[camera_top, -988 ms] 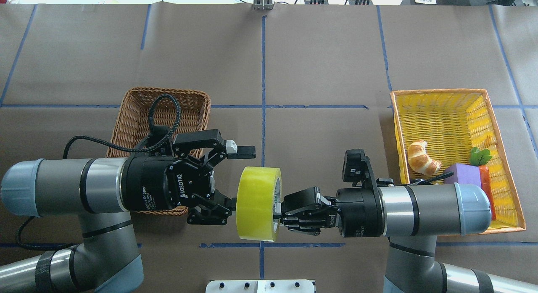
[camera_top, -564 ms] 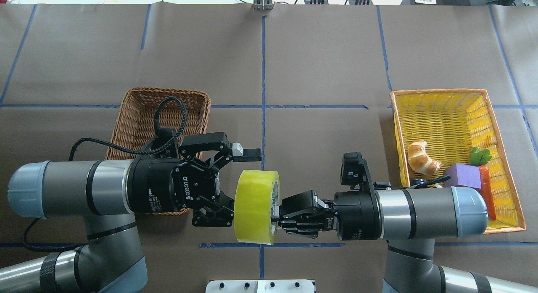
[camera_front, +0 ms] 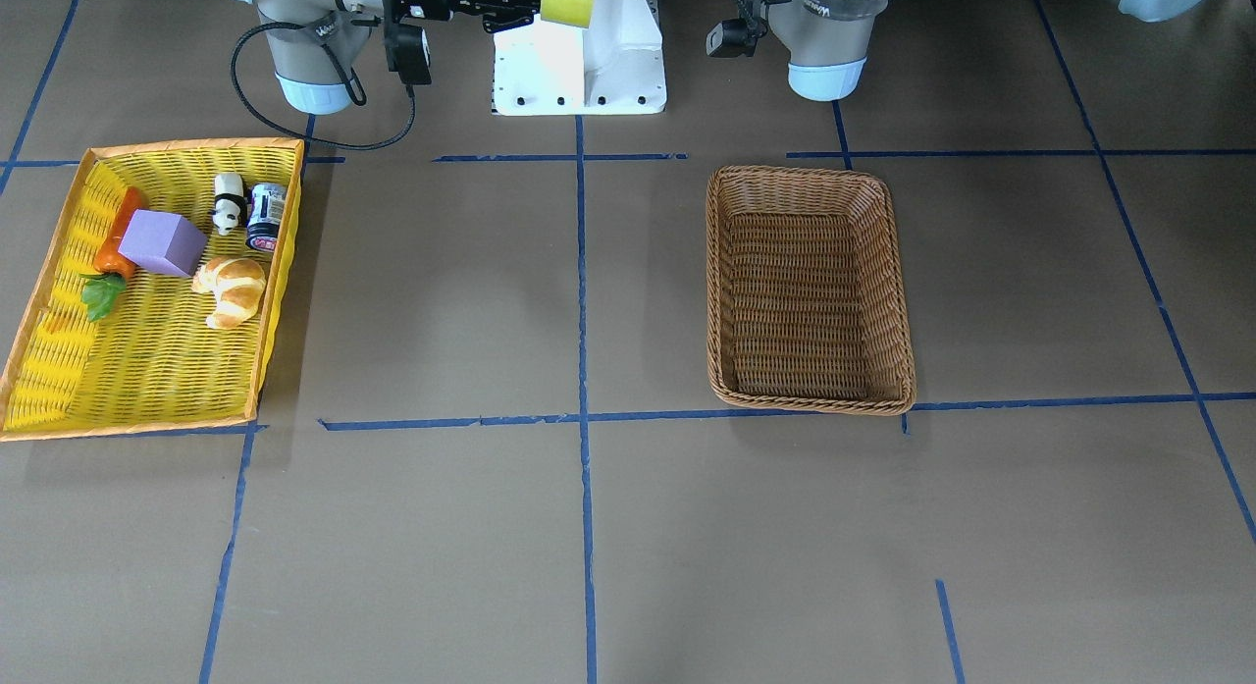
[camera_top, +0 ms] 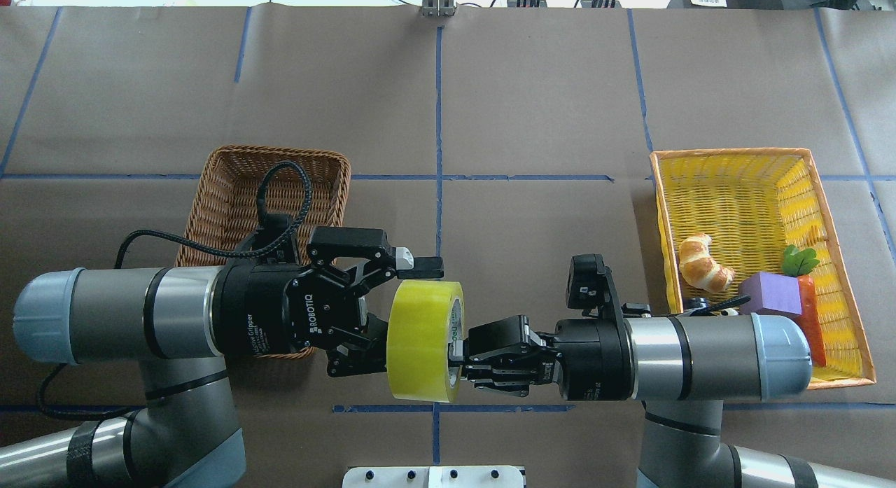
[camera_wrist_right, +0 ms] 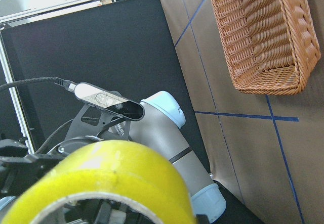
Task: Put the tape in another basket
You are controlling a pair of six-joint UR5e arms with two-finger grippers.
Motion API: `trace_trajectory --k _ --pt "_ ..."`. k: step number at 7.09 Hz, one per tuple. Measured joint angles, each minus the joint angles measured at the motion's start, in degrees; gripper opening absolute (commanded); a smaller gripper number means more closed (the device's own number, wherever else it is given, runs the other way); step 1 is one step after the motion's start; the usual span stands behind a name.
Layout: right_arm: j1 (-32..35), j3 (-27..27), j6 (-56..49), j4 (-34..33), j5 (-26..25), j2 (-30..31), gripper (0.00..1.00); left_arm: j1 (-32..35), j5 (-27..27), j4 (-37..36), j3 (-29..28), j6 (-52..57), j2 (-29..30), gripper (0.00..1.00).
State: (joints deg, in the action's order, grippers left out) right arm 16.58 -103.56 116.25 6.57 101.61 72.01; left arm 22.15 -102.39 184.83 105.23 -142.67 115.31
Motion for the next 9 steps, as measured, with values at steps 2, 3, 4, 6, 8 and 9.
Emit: trace_trajectory --k 2,3,4,6,8,9 --pt "0.01 0.01 -0.06 -0.02 -0.53 -0.02 1.00 0.00 0.02 -0.05 0.08 0.08 -0.05 0.17" --pt "0.05 0.00 -0.06 0.00 -0.70 -0.03 1.00 0.00 0.04 -0.07 0.15 0.10 -0.07 0.06" --pt "0.08 -0.09 -0.06 0.02 -0.78 -0.03 1.00 0.00 0.02 -0.08 0.23 0.17 -0.11 0.03" --pt "0.12 -0.24 -0.04 0.02 -1.05 0.02 1.00 0.00 -0.02 -0.02 0.54 0.55 -0.27 0.02" --pt "0.18 -0.41 0.02 0.35 -1.14 0.11 1.00 1.59 -0.36 0.41 1.24 0.70 -0.89 0.01" --pt "0.19 -0.40 0.05 0.68 -1.14 0.16 1.00 4.06 -1.68 0.58 1.47 0.72 -1.77 0.01"
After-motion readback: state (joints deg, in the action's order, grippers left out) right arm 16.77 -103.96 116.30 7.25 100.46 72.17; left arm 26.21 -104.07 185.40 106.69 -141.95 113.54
